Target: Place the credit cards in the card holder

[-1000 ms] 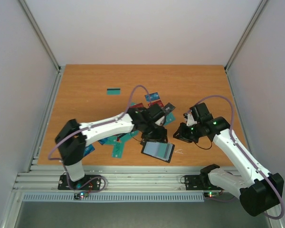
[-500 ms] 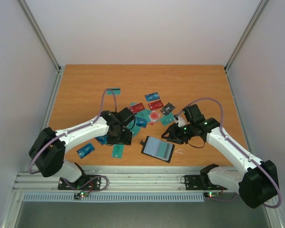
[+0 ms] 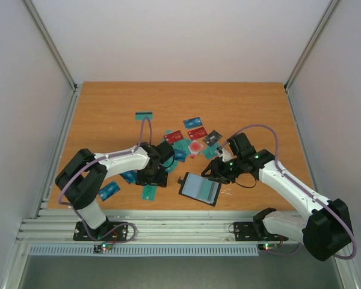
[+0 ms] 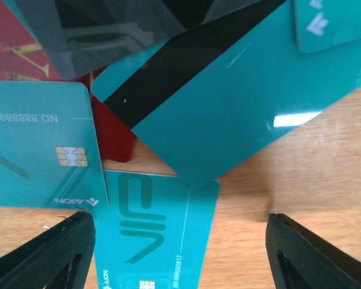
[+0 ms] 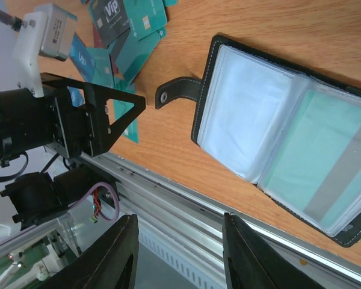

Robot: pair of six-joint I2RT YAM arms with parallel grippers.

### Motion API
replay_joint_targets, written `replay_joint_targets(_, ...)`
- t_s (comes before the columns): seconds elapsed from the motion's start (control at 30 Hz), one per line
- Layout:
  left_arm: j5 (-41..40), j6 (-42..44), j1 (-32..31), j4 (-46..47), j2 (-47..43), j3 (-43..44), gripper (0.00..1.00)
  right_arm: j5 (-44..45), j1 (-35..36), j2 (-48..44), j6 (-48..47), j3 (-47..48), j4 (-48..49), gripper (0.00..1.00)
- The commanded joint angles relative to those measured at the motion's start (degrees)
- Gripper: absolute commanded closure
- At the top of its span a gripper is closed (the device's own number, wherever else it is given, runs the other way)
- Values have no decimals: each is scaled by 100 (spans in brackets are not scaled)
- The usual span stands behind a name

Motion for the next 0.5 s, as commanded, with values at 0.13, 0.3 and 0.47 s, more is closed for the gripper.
replay_joint_targets(0.13, -147, -262, 40, 299, -57, -455, 18, 69, 44, 35, -13, -13, -74, 60)
replay_joint_targets(0.3, 56, -237, 129, 558, -68, -786, 20, 43, 38, 120, -15, -8, -41, 60)
replay_joint_targets(0.47, 264, -298, 140, 756, -109, -1050, 27, 45, 40, 127, 4, 16, -36, 60)
